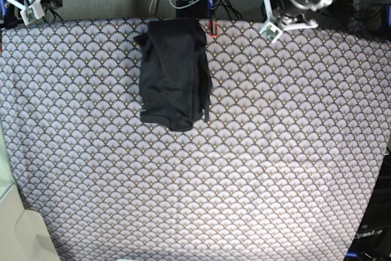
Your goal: Fold the T-shirt properly
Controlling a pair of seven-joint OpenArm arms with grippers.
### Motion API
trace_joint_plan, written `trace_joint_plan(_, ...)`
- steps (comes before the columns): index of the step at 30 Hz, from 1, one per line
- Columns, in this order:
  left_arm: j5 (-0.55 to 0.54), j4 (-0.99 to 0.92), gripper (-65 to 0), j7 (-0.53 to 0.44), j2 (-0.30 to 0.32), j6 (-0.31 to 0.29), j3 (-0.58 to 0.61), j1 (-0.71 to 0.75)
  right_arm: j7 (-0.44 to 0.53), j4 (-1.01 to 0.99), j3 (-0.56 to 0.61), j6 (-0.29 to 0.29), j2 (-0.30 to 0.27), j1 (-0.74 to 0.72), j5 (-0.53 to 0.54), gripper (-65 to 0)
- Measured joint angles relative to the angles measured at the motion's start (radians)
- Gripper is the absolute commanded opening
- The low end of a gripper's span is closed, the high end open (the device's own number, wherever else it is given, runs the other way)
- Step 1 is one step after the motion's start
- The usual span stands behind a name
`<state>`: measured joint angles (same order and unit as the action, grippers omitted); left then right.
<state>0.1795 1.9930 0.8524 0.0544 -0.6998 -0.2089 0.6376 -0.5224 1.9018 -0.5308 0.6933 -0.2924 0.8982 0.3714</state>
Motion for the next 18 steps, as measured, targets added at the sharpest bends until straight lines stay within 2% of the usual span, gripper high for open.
trace_joint_plan(5, 0.08, -0.132, -65.0, -0.134, -0.047, 0.0, -0.003, 0.068, 0.164, -0.133, 0.007, 0.001, 0.08, 0.011, -0.115, -65.0)
trace_joint_plan(8, 0.134, -0.29, -65.0, -0.218, -0.061, 0.008, -0.009, 0.056, 0.214, -0.262, 0.041, 0.002, 0.09, -0.021, -0.179, -65.0)
trace_joint_plan(10, 0.161, -0.379, -65.0, -0.288, -0.084, 0.017, -0.022, 0.054, 0.29, -0.351, 0.062, 0.003, 0.09, -0.061, -0.187, -65.0)
trace_joint_plan(14, 0.174, -0.56, -65.0, -0.403, -0.146, 0.007, -0.109, 0.013, 0.383, -0.537, 0.088, -0.002, 0.09, -0.133, -0.243, -65.0)
trace_joint_plan(18, 0.23, -0.789, -65.0, -0.524, -0.166, 0.019, -0.206, -0.088, 0.494, -0.766, 0.099, -0.005, 0.09, -0.238, -0.341, -65.0)
